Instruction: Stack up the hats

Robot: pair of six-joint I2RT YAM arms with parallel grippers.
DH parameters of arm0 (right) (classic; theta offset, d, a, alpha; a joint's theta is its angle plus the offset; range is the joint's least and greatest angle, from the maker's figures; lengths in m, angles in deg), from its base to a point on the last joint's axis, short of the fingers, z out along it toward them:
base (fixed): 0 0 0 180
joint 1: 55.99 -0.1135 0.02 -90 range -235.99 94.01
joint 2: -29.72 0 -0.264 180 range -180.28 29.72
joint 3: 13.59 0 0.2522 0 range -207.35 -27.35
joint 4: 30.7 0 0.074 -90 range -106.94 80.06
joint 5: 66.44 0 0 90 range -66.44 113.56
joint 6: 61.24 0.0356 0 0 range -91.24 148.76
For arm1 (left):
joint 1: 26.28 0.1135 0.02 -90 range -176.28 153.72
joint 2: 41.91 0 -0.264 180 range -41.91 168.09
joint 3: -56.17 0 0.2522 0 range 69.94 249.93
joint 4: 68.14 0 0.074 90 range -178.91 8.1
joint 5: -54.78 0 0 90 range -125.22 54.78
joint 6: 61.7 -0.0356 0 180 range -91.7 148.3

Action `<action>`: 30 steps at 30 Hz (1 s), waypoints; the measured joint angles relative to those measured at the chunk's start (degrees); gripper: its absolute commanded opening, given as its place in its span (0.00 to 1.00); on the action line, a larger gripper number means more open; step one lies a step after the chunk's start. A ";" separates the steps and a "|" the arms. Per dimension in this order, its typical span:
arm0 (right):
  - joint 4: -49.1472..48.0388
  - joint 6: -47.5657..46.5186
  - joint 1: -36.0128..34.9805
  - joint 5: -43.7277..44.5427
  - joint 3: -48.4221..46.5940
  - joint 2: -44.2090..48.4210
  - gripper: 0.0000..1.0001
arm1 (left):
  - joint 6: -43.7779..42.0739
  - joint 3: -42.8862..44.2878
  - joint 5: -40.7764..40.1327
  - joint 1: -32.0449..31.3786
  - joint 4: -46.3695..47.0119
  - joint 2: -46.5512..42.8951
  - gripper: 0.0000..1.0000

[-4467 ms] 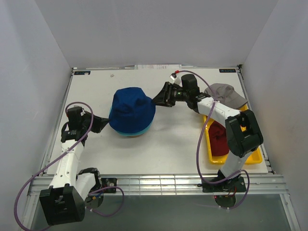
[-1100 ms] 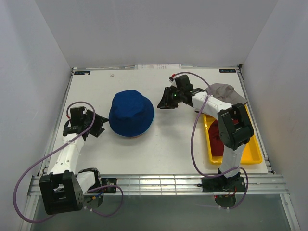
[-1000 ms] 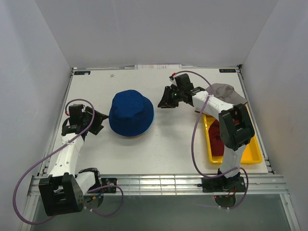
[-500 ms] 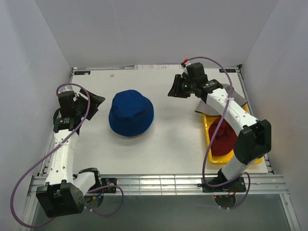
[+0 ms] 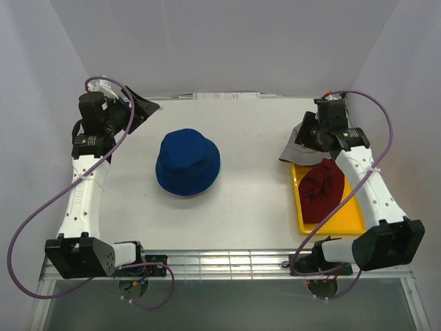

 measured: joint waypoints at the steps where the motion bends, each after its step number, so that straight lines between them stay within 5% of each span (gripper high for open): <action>1: 0.81 0.04 0.52 1.05 1.53 1.64 0.57 | -0.24 0.61 0.33 -0.42 0.00 0.55 0.82; 8: 5.29 -0.02 6.21 6.73 10.34 7.50 0.63 | -1.03 3.54 2.80 -3.98 -0.13 6.75 0.82; 25: 1.75 -1.33 10.56 6.82 20.68 4.52 0.75 | -1.73 3.69 4.72 -5.14 -0.39 7.61 0.82; 29: -0.33 -1.62 10.82 5.88 22.62 3.65 0.64 | -1.73 3.69 4.72 -5.27 -0.39 7.52 0.82; 30: -0.87 -1.70 10.84 5.57 22.97 3.41 0.51 | -1.73 3.69 4.74 -5.29 -0.39 7.48 0.82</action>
